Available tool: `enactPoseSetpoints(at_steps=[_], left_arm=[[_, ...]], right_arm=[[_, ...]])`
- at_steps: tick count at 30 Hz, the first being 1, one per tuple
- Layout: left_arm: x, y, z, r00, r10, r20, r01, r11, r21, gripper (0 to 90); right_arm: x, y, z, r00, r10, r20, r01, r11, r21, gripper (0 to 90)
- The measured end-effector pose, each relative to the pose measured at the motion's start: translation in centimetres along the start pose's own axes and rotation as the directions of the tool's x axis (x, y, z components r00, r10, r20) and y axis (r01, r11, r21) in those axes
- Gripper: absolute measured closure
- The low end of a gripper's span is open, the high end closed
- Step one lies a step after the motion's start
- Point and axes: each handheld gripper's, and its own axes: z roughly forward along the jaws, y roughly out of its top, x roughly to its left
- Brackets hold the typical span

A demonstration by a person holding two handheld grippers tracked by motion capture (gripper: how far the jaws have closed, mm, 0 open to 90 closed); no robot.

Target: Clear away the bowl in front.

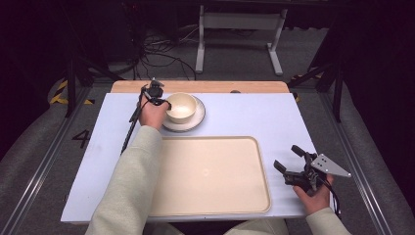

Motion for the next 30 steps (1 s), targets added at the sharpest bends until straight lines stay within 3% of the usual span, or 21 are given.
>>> enactPoseSetpoints(at_steps=[2, 6, 10, 16, 30], left_arm=[[-0.1, 0.1, -0.3, 1.0, -0.005, 0.005, 0.005, 0.9998, -0.02, 83.3], [-0.5, 0.4, -0.9, 0.9991, 0.033, -0.026, -0.034, 0.9989, -0.031, 82.9], [-0.3, 0.5, -1.5, 0.9998, 0.021, -0.003, -0.021, 0.9989, -0.043, 83.0], [-0.4, 1.1, -3.0, 0.9985, 0.053, -0.013, -0.053, 0.9978, -0.041, 82.8], [-0.7, 1.8, -6.1, 0.9972, 0.074, 0.008, -0.073, 0.9958, -0.055, 82.8]], right_arm=[[0.0, 0.0, 0.0, 1.0, 0.001, 0.0, -0.001, 1.0, 0.001, 5.5], [0.0, 0.0, 0.0, 1.0, 0.002, -0.001, -0.002, 1.0, 0.001, 5.5], [0.1, 0.0, 0.0, 1.0, 0.004, -0.002, -0.004, 1.0, 0.001, 5.5], [0.1, 0.0, 0.0, 1.0, 0.004, -0.002, -0.004, 1.0, 0.001, 5.3], [0.1, 0.0, 0.0, 1.0, 0.004, -0.001, -0.004, 1.0, 0.001, 5.2]])
